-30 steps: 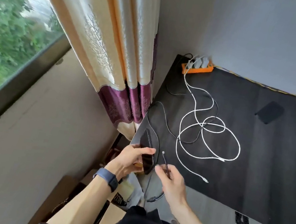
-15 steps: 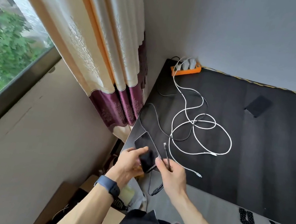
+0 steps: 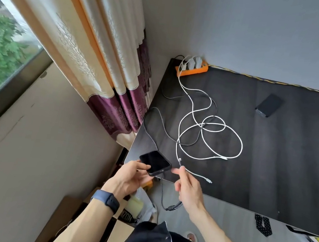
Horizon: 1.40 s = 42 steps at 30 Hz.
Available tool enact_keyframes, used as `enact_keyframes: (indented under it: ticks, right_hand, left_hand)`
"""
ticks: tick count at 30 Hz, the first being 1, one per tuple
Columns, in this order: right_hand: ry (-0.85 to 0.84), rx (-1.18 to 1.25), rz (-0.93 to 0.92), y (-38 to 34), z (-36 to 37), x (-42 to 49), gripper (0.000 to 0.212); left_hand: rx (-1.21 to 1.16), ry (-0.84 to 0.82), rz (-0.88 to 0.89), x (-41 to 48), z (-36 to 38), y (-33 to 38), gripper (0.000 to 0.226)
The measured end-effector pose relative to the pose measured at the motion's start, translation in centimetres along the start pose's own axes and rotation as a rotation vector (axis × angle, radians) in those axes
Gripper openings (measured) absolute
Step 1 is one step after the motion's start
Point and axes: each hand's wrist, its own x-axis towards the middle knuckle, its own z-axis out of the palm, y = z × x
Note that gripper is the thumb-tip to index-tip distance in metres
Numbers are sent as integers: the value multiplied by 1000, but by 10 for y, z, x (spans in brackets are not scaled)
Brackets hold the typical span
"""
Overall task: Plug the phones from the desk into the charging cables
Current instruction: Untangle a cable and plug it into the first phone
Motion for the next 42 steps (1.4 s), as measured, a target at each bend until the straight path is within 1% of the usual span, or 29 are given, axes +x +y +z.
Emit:
enact_keyframes:
  ticks: [3,6,12,19,29,33,38,42]
  right_hand:
    - [-35,-99,-72,-1,-4,-9,36]
    - [-94,-155,-110,-3,-2,-17,23]
    - [-83,-163,-199,-15,6,-27,25]
    - [-92,-137,-190,-20,10,-25,24]
    - [-46,-149,-139,-20,11,-23,27]
    - [-27,-175,-129,-19,13,-22,29]
    - [-42,-207,-138,-15,16,-23,27]
    - [-63,-202,-147,-12,17,-25,26]
  left_hand:
    - [-93,11,-30,0,-2,5,20]
    - [-128,-30,-44,-2,-1,8,22]
    - [-113,-40,-36,3,1,4,22]
    - [-88,-60,24,1,9,3,39]
    - [-85,-67,123,-8,18,3,67]
    - [14,-64,206,-9,18,3,74]
    - [175,-59,332,-12,18,-3,80]
    - [236,-56,358,-11,14,-5,83]
